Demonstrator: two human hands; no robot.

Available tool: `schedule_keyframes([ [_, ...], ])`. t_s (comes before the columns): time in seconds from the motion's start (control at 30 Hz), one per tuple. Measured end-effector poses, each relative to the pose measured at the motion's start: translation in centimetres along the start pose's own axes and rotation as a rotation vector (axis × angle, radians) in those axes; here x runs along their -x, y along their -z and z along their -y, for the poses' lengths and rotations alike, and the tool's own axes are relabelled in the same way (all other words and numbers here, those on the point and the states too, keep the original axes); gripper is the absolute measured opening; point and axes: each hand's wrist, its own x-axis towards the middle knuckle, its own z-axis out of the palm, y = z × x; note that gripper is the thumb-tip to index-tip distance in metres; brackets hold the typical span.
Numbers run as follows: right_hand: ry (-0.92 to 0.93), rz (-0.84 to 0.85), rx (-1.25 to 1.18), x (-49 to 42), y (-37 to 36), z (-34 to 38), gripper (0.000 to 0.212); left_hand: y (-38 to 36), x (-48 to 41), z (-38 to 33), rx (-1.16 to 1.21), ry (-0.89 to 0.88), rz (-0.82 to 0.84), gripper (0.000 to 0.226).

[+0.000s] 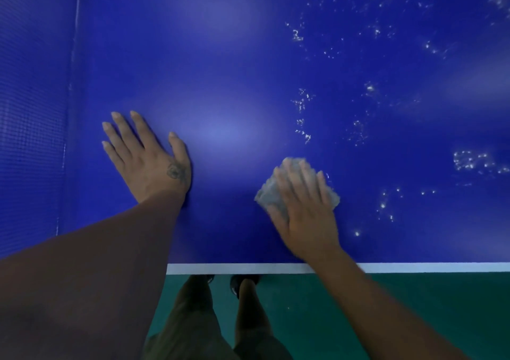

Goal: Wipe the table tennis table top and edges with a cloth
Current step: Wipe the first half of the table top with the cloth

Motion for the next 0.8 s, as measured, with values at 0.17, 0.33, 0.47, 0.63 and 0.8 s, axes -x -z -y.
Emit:
schedule_keyframes([
  [0.17,-0.282,-0.028,-0.002,-5.7,1.4,-2.9,0.074,-0.2,0.1,0.0,0.005,-0.002,-0.024,0.079],
  [0.33,-0.199,-0.025,-0.015,-0.9,0.4,1.7,0.074,0.0,0.1,0.0,0.014,-0.003,-0.032,0.079],
  [0.47,0.002,0.042,-0.033,5.0,-1.1,4.7,0.076,-0.1,0.0,0.0,0.01,-0.003,-0.043,0.078],
  [0.63,0.094,-0.001,-0.009,1.4,-0.9,4.3,0.075,-0.1,0.1,-0.1,0.034,-0.007,-0.06,0.078],
  [0.8,0.079,-0.055,0.003,-8.0,0.7,0.2,0.071,-0.1,0.0,0.0,0.044,-0.005,-0.06,0.078],
])
